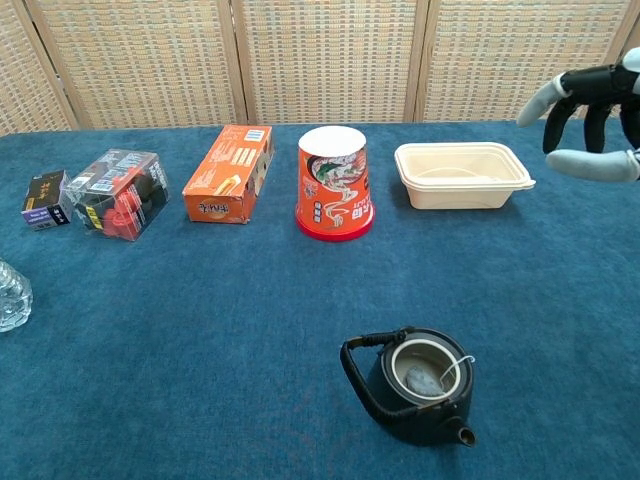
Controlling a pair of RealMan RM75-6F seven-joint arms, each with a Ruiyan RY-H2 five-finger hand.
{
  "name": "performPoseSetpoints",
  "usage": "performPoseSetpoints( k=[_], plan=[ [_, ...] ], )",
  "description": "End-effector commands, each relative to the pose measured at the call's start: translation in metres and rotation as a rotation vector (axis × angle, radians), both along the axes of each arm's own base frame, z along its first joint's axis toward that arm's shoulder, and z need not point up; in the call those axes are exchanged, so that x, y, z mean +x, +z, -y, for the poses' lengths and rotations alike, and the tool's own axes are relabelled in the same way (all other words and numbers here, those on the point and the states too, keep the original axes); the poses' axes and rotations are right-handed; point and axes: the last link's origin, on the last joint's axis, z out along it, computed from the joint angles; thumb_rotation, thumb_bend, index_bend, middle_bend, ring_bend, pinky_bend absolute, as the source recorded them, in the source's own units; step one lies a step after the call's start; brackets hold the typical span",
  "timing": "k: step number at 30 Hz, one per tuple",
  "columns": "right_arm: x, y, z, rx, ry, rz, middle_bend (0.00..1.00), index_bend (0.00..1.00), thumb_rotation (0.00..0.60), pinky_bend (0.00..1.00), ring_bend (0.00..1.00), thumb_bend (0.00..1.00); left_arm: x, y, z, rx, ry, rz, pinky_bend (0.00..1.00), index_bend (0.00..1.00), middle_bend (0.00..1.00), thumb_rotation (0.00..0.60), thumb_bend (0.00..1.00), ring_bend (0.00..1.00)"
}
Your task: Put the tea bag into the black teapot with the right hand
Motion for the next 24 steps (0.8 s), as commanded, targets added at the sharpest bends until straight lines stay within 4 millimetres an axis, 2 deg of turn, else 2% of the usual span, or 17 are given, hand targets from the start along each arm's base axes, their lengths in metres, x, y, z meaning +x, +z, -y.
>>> performPoseSetpoints(
  k=[1,6,9,15,24],
  plan=[
    [-0.007,0.002,-0.002,-0.065,-0.042,0.008,0.37,0.25,0.176,0.58,0.42,0.46,0.0,-0.001,0.0,0.0,-0.003,0.001,0.0,0.0,0.0,0.6,0.38,0.0],
    [-0.018,0.003,-0.008,-0.103,-0.089,0.005,0.24,0.19,0.177,0.39,0.24,0.43,-0.001,-0.001,-0.001,0.012,-0.008,0.005,0.0,0.0,0.0,0.6,0.38,0.0],
    [-0.024,0.004,-0.01,-0.117,-0.112,0.002,0.18,0.15,0.177,0.31,0.16,0.43,-0.002,0.0,0.0,0.024,-0.01,0.004,0.0,0.0,0.0,0.6,0.38,0.0],
    [-0.039,0.008,-0.02,-0.164,-0.166,-0.001,0.11,0.1,0.176,0.22,0.07,0.43,-0.005,0.003,0.003,0.069,-0.011,-0.033,0.0,0.0,0.0,0.6,0.38,0.0],
    [-0.063,0.012,-0.038,-0.252,-0.243,-0.033,0.09,0.09,0.178,0.19,0.04,0.43,-0.004,0.003,0.009,0.102,-0.019,-0.052,0.0,0.0,0.0,0.6,0.38,0.0]
  ],
)
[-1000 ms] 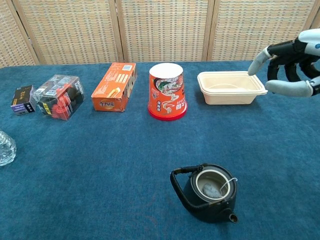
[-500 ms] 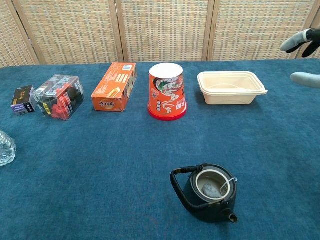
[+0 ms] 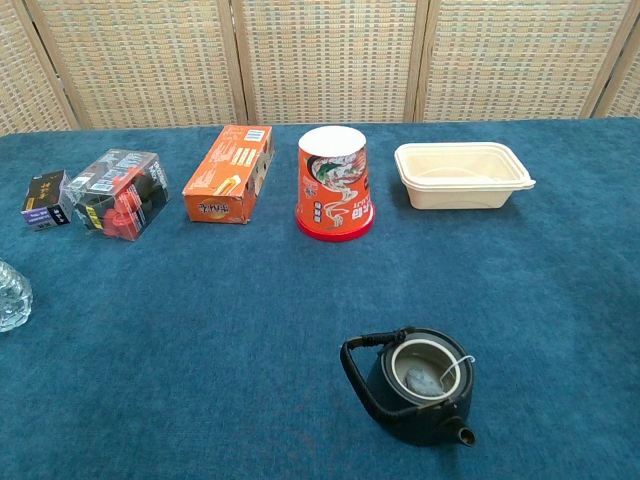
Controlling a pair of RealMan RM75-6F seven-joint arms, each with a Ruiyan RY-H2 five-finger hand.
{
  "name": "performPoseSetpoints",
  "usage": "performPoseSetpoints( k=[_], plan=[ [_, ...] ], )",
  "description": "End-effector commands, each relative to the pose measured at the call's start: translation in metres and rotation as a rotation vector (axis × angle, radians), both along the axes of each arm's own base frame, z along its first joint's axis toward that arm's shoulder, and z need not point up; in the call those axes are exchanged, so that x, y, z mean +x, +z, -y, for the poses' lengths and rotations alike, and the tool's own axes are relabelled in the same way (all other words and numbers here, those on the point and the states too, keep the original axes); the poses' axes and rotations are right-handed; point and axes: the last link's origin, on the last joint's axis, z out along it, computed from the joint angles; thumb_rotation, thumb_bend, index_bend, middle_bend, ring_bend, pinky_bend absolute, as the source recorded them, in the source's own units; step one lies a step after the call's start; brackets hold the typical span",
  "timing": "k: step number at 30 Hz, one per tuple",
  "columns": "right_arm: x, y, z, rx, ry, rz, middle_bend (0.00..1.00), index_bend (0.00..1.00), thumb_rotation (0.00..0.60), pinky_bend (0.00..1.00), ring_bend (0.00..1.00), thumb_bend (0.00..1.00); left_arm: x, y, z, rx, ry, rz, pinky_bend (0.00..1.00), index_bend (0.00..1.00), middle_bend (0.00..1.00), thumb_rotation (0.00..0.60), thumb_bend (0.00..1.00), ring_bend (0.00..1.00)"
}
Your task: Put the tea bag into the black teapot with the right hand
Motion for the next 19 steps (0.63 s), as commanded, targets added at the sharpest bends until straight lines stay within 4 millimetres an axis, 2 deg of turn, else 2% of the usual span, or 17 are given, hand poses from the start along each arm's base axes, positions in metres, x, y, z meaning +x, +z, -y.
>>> performPoseSetpoints(
  k=[1,12,19],
  plan=[
    [-0.007,0.0,-0.006,-0.029,-0.019,-0.007,0.09,0.08,0.179,0.19,0.04,0.43,0.002,0.0,0.002,0.006,-0.012,-0.006,0.0,0.0,0.0,0.6,0.38,0.0],
    [-0.023,-0.004,-0.028,-0.055,-0.057,-0.024,0.09,0.08,0.172,0.18,0.04,0.43,0.011,-0.002,0.011,0.002,-0.042,-0.023,0.0,0.0,0.0,0.6,0.38,0.0],
    [-0.025,-0.008,-0.031,-0.054,-0.059,-0.027,0.1,0.08,0.174,0.16,0.04,0.43,0.012,-0.004,0.012,-0.013,-0.043,-0.027,0.0,0.0,0.0,0.6,0.38,0.0]
  ],
)
